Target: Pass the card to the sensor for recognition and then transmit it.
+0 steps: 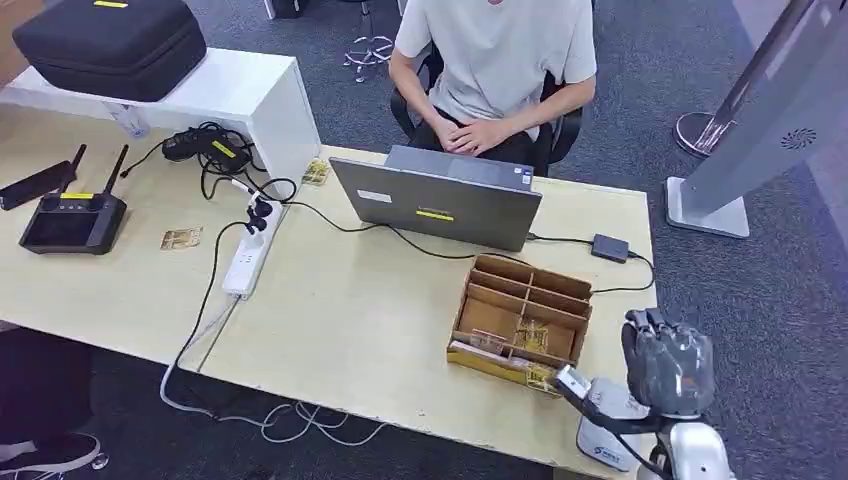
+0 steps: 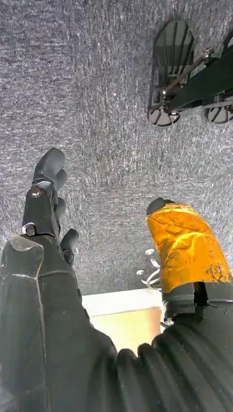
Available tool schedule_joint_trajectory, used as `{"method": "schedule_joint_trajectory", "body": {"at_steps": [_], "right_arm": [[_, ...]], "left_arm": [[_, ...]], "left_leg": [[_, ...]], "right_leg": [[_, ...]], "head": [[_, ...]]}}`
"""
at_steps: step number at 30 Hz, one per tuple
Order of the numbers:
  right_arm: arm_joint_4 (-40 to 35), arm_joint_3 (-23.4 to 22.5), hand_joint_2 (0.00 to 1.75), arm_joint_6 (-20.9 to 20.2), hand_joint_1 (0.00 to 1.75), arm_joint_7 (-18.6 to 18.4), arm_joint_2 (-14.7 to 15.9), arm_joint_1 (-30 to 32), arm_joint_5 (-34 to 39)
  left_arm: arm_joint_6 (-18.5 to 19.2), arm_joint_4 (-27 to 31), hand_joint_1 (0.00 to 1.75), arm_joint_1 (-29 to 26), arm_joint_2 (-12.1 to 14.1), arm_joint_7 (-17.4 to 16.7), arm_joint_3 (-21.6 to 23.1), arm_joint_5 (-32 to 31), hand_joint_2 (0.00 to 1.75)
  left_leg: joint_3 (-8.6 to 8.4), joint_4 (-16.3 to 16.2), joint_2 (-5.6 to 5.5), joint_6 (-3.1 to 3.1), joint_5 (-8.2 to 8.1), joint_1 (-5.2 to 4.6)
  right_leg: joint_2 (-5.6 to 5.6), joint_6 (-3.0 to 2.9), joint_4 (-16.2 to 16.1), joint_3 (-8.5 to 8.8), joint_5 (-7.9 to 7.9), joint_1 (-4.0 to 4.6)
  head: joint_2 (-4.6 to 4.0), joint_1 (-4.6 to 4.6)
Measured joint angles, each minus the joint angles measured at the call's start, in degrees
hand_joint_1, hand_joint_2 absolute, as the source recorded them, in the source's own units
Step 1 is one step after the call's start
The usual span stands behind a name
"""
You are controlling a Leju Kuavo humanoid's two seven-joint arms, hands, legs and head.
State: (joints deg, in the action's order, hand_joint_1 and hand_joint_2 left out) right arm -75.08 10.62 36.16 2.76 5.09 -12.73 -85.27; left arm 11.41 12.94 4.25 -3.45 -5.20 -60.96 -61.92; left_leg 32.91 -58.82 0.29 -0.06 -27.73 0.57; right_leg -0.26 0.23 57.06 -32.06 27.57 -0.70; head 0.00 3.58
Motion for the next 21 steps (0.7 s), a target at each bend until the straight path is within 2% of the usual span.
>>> {"method": "schedule_joint_trajectory", "body": {"at_steps": [6, 12, 18, 21], "right_arm": [[0.88, 5.58, 1.75, -5.28, 1.75, -3.51, -0.5, -12.65, -0.66], [8.75, 10.84, 1.75, -9.82, 1.75, -9.05, -4.32, -24.76, -3.58], [15.15, 12.86, 1.75, -9.72, 1.75, -10.5, -6.69, -29.99, -4.17], [19.04, 13.71, 1.75, -11.44, 1.75, -13.24, -7.83, -32.55, -4.37]], "left_arm": [[0.0, 0.0, 0.0, 0.14, 0.0, 0.0, 0.0, -1.25, 1.75], [0.06, 0.0, 0.0, 0.85, -0.02, 0.42, 0.17, -2.95, 1.75], [0.07, 0.0, 0.0, 1.0, -0.02, 0.46, 0.5, -3.46, 1.75], [0.04, 0.0, 0.0, 1.05, -0.02, 0.57, 0.7, -4.2, 1.75]], "left_leg": [[0.05, 0.0, -0.03, -0.02, 0.05, 0.01], [0.05, 0.0, -0.08, -0.06, 0.07, 0.07], [0.08, 0.0, -0.11, -0.09, 0.09, 0.06], [0.12, 0.0, -0.1, -0.09, 0.09, 0.05]], "right_leg": [[0.01, -0.06, 0.12, -0.05, -0.04, 0.0], [-0.03, -0.07, 0.14, -0.07, -0.03, 0.01], [-0.03, -0.07, 0.14, -0.08, -0.02, 0.02], [-0.02, -0.07, 0.14, -0.13, -0.03, 0.02]], "head": [[0.0, 0.0], [0.0, -0.02], [0.0, -0.02], [0.0, -0.02]]}}
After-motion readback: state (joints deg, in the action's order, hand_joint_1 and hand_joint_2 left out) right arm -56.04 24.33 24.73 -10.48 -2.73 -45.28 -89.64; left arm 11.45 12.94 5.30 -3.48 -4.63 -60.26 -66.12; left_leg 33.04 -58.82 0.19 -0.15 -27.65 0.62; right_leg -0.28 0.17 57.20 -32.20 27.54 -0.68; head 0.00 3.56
